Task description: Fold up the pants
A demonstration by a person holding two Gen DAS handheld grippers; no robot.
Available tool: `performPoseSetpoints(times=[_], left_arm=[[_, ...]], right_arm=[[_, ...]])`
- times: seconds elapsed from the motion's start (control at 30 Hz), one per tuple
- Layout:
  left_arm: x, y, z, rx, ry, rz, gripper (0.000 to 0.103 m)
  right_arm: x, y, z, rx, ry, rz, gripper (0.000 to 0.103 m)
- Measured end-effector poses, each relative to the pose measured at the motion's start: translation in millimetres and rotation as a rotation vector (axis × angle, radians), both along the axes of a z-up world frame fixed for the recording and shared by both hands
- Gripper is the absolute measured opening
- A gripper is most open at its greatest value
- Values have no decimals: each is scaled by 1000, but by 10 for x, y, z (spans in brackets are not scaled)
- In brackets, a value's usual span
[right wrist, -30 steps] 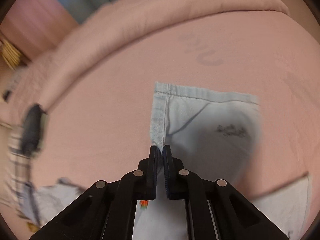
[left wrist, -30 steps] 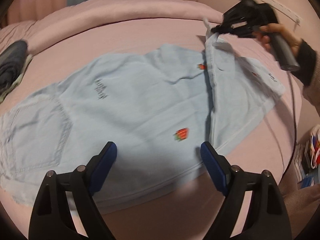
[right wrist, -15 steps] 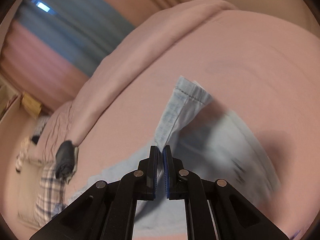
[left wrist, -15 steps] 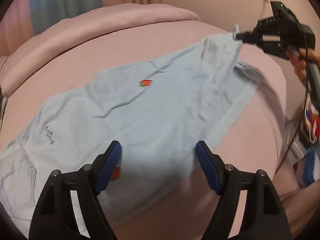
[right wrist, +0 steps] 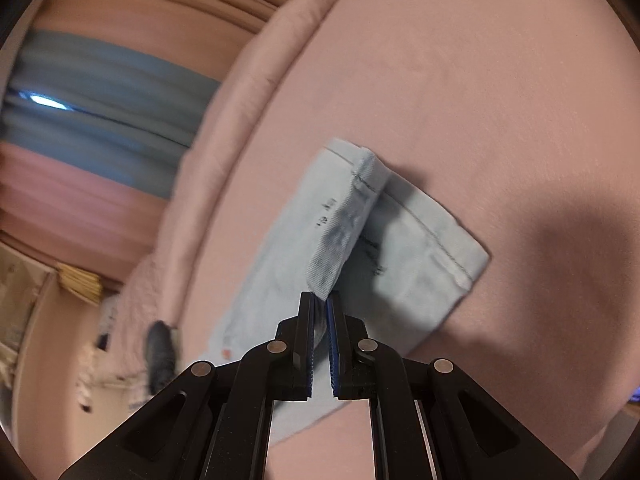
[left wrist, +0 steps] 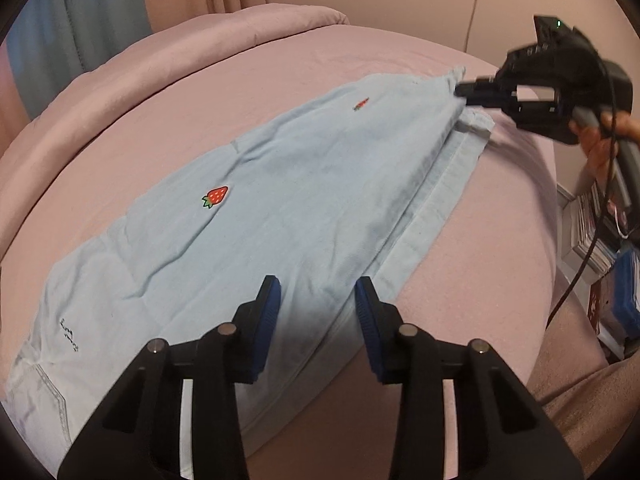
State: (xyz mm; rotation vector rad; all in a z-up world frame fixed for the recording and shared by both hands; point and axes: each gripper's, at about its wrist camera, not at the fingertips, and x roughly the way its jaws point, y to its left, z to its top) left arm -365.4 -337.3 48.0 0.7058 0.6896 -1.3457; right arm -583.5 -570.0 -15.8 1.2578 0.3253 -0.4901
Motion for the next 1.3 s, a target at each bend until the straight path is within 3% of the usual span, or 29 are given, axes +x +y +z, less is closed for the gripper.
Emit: performPoseSetpoints(times=[0.23,0.33,0.37,0.43,0.63,0.8,0.87,0.97,1.03,1.13,1.2,1.3], left_arm=[[-3,-26,28,5,-8,-3,40],[-71,-13,20,22,-45,-13,37],[-86,-10,25,21,-57,-18,29],[-107,-18,42,27,-57,-15,16],[-163,14,1,49,-61,-39,15],[-216,-30,-91,84,-95,-48,14],[-189,-30,-84,86,-81,-45,15],[-182,-27,-75,89,-77,-39,15],[-166,-23,-58,83,-64,-33,15],[-127,-12,-44,84,-57,-24,14],[-99,18,-19,81,-46,-18,14],[-40,35,-51,90,-39,-16,14]], right_arm=[[50,31,177,-26,-77,23,8],[-5,27,248,-45,-102,28,8],[-9,29,253,-44,-116,31,8],[-22,24,271,-62,-86,28,8],[-112,127,-50,-54,81,21,8],[-154,32,-335,19,99,6,8],[-196,-19,-328,48,55,-13,11],[-310,-101,-247,35,16,-72,32],[-361,-188,-210,28,-8,-99,35],[-329,-297,-162,-4,49,-92,30],[-322,-288,-80,-43,52,-69,10],[-323,-226,-38,-78,110,-53,9]])
